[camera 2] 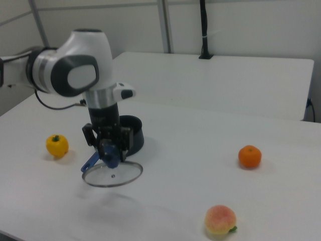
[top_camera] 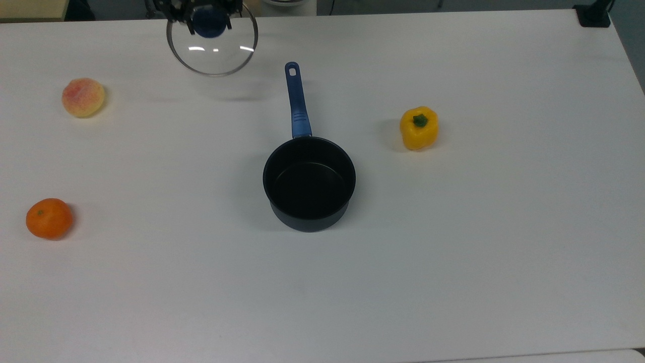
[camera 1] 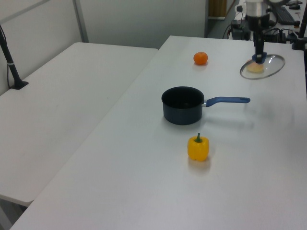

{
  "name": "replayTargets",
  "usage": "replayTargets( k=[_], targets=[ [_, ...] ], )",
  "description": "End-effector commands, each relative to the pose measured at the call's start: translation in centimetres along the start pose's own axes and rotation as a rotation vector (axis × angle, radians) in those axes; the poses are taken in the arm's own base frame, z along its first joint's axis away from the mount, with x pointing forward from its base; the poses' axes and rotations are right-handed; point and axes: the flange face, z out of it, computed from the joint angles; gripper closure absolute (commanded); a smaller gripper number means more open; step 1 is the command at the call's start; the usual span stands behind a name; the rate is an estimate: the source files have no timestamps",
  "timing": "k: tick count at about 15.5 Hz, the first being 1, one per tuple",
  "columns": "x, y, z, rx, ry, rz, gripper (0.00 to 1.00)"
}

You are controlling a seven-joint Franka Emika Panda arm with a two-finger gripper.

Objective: Open lid
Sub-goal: 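Carry the lid beside the saucepan handle and lower it onto the table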

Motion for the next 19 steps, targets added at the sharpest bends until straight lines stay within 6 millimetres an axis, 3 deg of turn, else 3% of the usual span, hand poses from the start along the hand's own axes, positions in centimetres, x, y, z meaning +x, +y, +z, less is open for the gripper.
replayTargets(
  k=[1, 4, 7, 13, 15, 17, 19],
  targets=[
    [-0.5, -1.6, 4.4, -0.009, 0.049, -0.035, 0.98],
    [0.1, -2.0, 7.1, -0.027, 0.106, -0.020, 0.98],
    [2.5, -3.7, 10.5, -0.045, 0.155, 0.006, 0.98],
    [3.4, -4.6, 13.4, -0.044, 0.147, -0.004, 0.93],
    [3.3, -4.5, 13.5, -0.043, 0.141, -0.001, 0.82],
    [3.2, -4.6, 13.5, -0.039, 0.129, -0.001, 0.58],
    [3.0, -4.6, 13.4, -0.033, 0.106, -0.001, 0.19]
  ],
)
